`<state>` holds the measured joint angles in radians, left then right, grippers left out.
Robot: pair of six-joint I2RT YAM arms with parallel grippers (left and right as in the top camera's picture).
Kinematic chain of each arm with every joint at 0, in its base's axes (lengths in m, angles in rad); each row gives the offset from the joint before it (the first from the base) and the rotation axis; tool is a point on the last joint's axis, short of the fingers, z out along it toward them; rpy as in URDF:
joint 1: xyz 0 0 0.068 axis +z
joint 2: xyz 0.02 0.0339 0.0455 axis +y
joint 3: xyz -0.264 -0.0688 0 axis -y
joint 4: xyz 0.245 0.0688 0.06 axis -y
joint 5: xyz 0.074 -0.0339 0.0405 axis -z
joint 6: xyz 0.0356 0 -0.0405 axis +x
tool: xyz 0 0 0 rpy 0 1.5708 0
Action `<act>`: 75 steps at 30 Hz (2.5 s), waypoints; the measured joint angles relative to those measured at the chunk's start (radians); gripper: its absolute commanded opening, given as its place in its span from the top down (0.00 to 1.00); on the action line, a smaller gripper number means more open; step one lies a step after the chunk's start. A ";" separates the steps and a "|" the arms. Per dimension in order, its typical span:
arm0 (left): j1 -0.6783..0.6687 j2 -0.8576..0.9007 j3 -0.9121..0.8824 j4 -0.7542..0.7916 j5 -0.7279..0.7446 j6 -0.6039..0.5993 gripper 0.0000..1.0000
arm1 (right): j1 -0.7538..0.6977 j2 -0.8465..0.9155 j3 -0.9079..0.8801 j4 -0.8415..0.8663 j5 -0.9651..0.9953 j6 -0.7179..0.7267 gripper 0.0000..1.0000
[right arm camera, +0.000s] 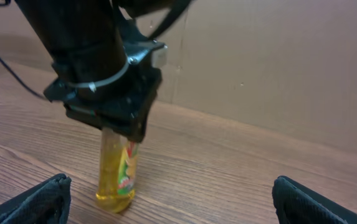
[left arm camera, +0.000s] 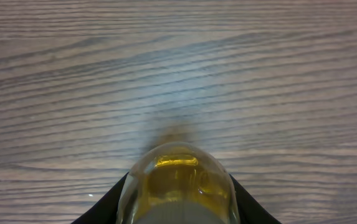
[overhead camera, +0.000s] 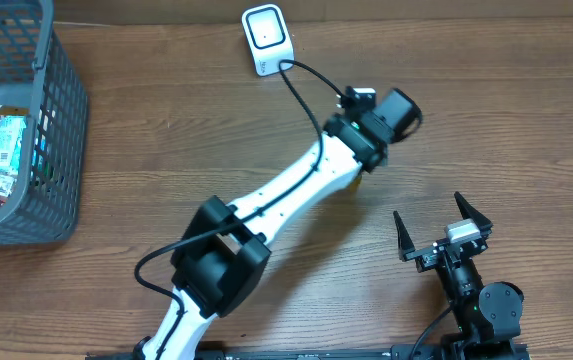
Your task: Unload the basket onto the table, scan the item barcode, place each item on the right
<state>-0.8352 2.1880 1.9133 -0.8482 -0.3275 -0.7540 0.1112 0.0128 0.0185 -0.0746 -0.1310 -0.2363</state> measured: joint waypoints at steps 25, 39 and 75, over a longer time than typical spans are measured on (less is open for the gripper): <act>-0.062 0.004 -0.030 0.027 -0.064 0.023 0.04 | 0.000 0.000 0.000 0.000 0.000 0.000 0.00; 0.031 -0.263 0.231 -0.037 -0.058 0.285 0.00 | 0.000 0.000 0.000 0.000 0.000 0.000 0.00; 0.867 -0.470 0.251 -0.282 -0.066 0.553 0.00 | 0.000 0.000 0.000 0.000 0.000 0.000 0.00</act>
<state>0.0319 1.7184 2.1647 -1.1301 -0.3939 -0.2012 0.1112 0.0128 0.0185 -0.0742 -0.1310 -0.2359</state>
